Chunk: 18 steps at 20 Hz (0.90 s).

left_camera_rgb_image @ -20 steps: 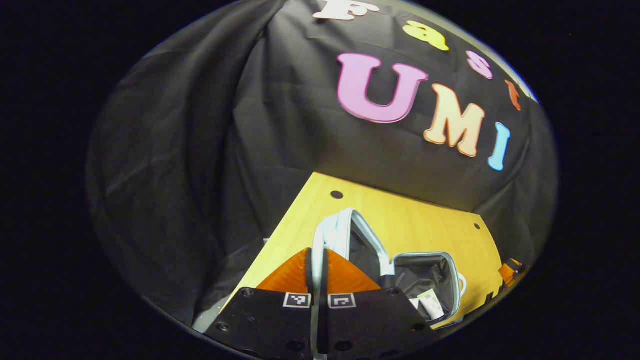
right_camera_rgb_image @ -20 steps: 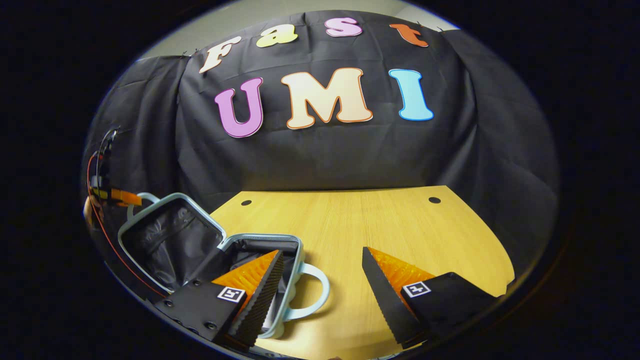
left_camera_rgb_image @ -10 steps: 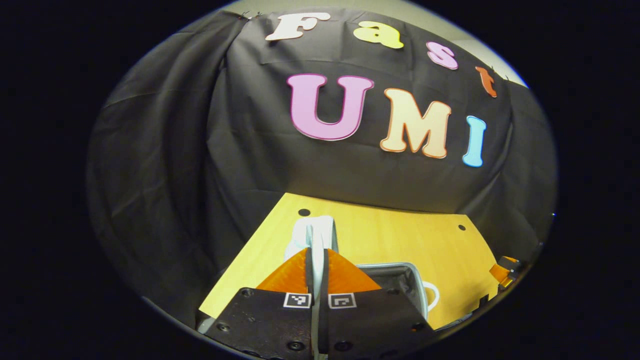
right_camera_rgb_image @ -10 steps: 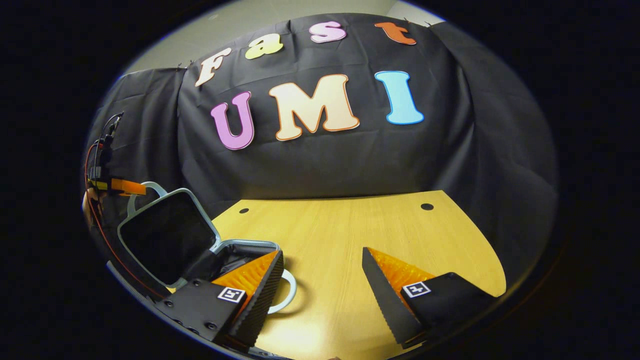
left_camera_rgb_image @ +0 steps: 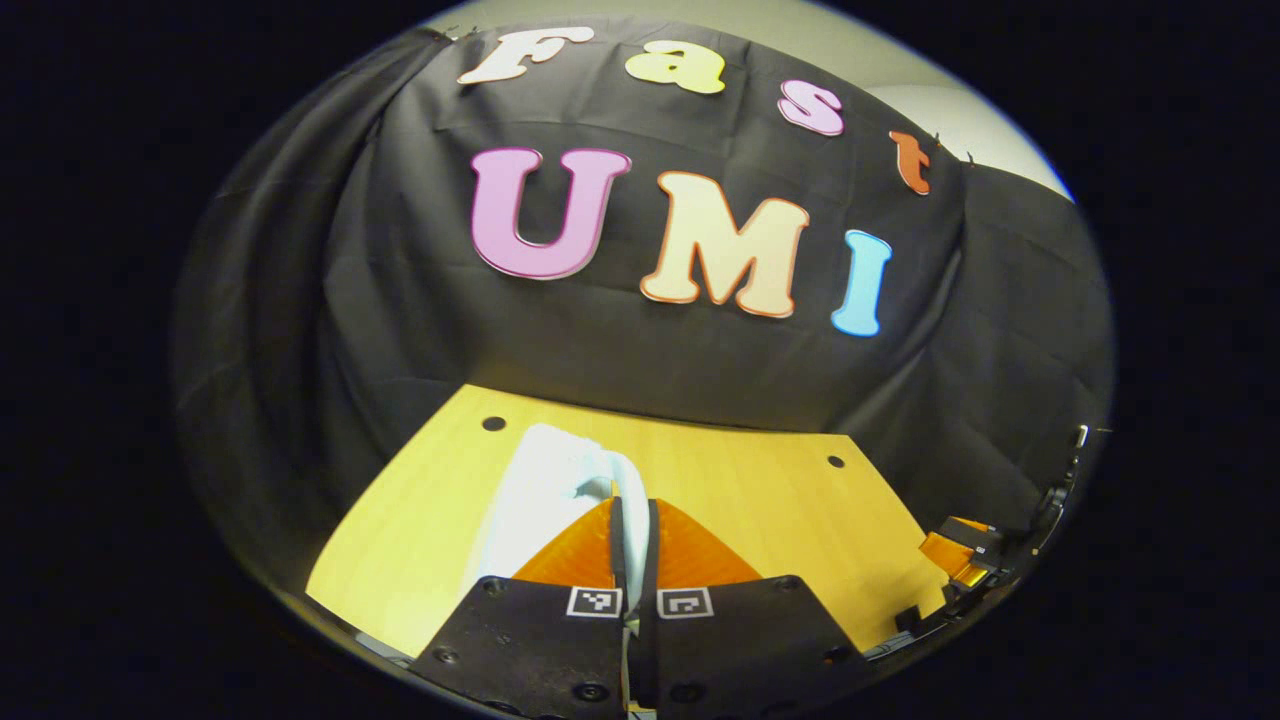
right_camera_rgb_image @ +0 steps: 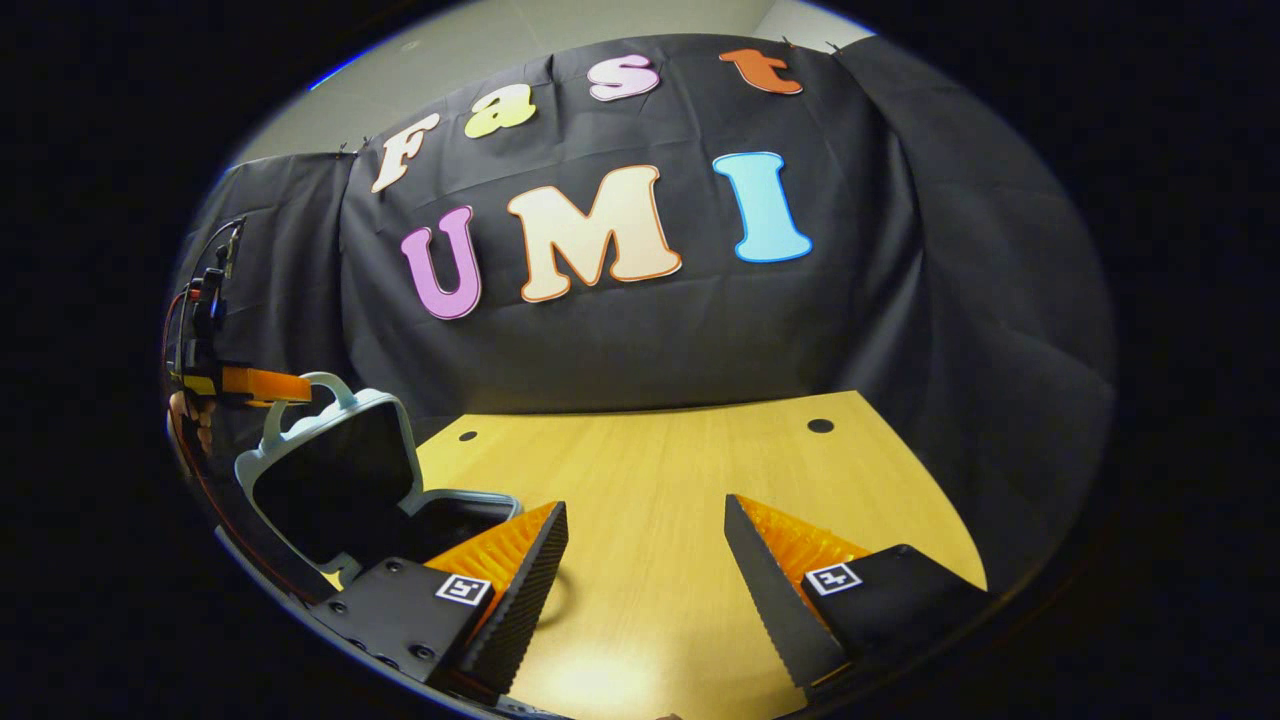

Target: First open the suitcase, pack the skin care products into it, and then close the suitcase.

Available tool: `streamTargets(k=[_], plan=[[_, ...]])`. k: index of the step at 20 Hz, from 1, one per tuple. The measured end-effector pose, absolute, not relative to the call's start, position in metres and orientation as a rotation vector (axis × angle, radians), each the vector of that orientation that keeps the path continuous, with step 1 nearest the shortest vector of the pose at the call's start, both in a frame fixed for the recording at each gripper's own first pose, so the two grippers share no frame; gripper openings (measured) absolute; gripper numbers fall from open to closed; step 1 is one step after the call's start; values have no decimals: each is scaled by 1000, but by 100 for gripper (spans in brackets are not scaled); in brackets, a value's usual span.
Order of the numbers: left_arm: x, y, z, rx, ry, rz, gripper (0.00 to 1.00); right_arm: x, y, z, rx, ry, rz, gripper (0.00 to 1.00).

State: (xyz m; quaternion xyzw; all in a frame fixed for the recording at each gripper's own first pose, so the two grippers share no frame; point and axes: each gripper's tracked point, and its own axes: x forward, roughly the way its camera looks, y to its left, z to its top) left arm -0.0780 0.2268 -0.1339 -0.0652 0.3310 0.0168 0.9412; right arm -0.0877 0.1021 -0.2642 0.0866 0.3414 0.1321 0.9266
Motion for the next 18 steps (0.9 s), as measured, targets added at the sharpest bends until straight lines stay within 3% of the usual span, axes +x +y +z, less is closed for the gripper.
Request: streamTargets(k=[12,18], plan=[[-82,106,-232,-203,795,-96,0,-92,11,-252,105,676,200,98],[-95,79,-292,-188,862,-85,0,-91,-18,-255,112,672,189,98]])
